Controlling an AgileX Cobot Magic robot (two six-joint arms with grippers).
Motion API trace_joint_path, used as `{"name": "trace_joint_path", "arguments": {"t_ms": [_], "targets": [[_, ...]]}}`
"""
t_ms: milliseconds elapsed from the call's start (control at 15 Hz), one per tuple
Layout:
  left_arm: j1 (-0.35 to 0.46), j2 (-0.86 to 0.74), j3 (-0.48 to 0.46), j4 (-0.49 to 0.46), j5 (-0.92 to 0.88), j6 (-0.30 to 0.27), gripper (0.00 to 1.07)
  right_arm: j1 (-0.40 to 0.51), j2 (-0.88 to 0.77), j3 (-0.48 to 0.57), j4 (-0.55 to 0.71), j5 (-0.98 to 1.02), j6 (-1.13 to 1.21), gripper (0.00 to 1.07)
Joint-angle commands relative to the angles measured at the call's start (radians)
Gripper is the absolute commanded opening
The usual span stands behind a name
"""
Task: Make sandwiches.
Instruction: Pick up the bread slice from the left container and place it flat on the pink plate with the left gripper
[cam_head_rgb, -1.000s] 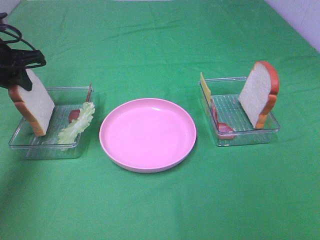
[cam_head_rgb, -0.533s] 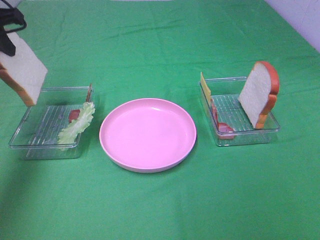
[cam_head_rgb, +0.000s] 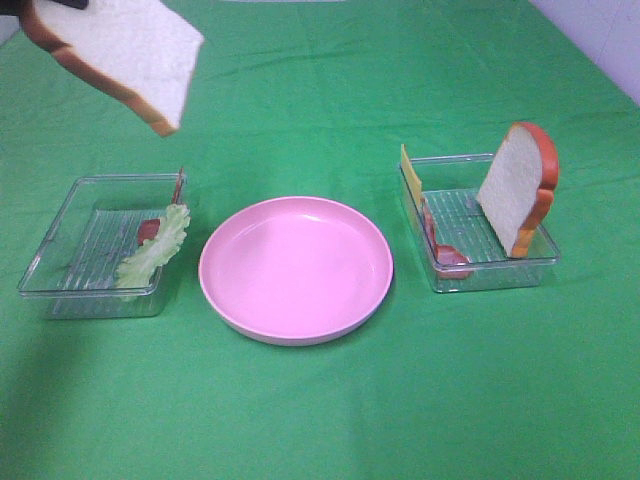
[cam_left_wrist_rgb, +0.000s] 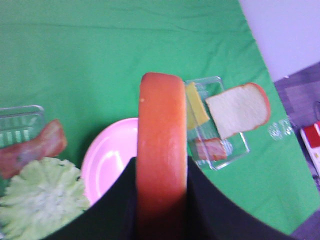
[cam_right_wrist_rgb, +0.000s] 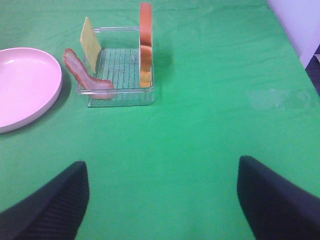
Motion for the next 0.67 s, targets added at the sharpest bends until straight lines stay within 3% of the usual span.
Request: {"name": "trace_joint_path", "arguments": {"t_ms": [67,200,333,533,600,667], "targets": [[-0.06,0.047,0.026,-0.089,0.001,0.067,0.0,-0.004,-0.009,0.0,-0.005,-0.009,-0.012,0.77],[-0.192,0.172,0.028,-0.094,-0.026,0.064,0.0,-0.004,-0.009,0.0,-0.005,-0.009,-0.012,0.77],[-0.269,0.248,0.028,-0.1,-0.092,0.063,0.0,-0.004,-0.009,0.0,-0.005,-0.009,-0.012,0.77],[-0.329,0.334,0.028,-0.111,-0.198,0.039,0.0,-0.004,-0.009,0.0,-0.005,-0.009,-0.012,0.77],[-0.354,0.376,0.028,-0.126,-0.252,-0.014,0.0,-0.004,-0.009,0.0,-0.005,-0.009,-0.012,0.77],[-0.362,0.39,0.028,-0.131,-0.27,-0.028,0.0,-0.004,-0.009,0.0,-0.005,-0.009,-0.012,0.77]]}}
